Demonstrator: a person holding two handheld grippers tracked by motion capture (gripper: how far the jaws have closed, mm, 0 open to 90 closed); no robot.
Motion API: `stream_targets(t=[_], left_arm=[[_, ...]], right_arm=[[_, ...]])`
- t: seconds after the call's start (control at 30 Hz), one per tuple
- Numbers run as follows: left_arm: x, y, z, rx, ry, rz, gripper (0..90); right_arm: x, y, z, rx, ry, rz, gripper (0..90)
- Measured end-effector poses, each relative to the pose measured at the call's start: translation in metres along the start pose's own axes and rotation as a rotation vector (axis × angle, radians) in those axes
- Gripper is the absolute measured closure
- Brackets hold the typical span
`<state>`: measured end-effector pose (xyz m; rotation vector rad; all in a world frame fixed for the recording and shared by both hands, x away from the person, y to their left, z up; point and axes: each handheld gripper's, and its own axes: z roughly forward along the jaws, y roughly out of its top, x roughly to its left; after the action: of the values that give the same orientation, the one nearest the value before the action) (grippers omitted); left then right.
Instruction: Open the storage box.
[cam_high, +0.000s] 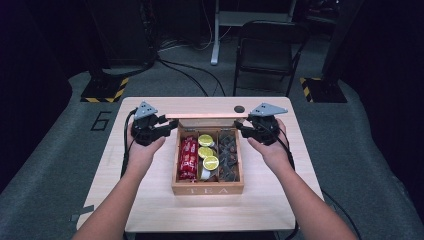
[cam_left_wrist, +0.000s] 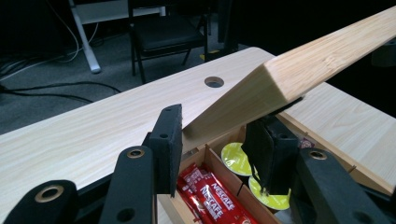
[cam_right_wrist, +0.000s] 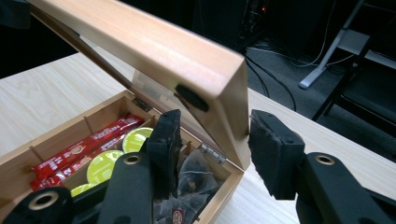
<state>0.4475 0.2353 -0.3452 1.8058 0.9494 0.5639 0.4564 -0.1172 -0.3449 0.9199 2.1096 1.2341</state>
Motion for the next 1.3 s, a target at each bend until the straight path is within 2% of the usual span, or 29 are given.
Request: stream_targets(t=[0.07, 0.13, 0.27, 0.37, 0.63, 0.8, 0.93, 1.03, 1.17, 1.3], left_arm=[[0.002, 0.001, 0.002, -0.002, 0.002, -0.013, 57.2], [0.002, 0.002, 0.004, 0.005, 0.007, -0.013, 57.6], [0.004, 0.004, 0.008, 0.024, 0.016, 0.003, 57.8], [0.004, 0.003, 0.011, 0.023, 0.024, 0.011, 58.7], [0.010, 0.001, 0.020, 0.019, 0.021, -0.015, 58.7], [0.015, -0.001, 0.030, 0.047, 0.027, -0.024, 58.9], [0.019, -0.004, 0.038, 0.063, 0.041, -0.025, 60.5], [0.020, -0.005, 0.042, 0.065, 0.047, -0.027, 60.9], [0.023, -0.006, 0.044, 0.058, 0.042, -0.049, 61.0], [0.023, -0.006, 0.045, 0.059, 0.043, -0.048, 61.2]], right_arm=[[-0.002, 0.001, 0.003, 0.004, -0.004, -0.004, 53.5], [-0.003, 0.001, 0.006, 0.009, -0.008, 0.013, 54.4], [-0.008, 0.003, 0.013, 0.019, -0.016, 0.007, 59.6], [-0.009, 0.005, 0.015, 0.026, -0.011, 0.009, 59.2], [-0.011, 0.006, 0.020, 0.030, -0.030, -0.003, 60.5], [-0.013, 0.006, 0.026, 0.035, -0.033, 0.003, 60.3], [-0.016, 0.006, 0.030, 0.025, -0.032, 0.029, 59.9], [-0.018, 0.005, 0.033, 0.027, -0.033, 0.025, 59.8], [-0.018, 0.004, 0.038, 0.031, -0.043, 0.039, 59.2], [-0.019, 0.003, 0.041, 0.035, -0.041, 0.041, 59.2]])
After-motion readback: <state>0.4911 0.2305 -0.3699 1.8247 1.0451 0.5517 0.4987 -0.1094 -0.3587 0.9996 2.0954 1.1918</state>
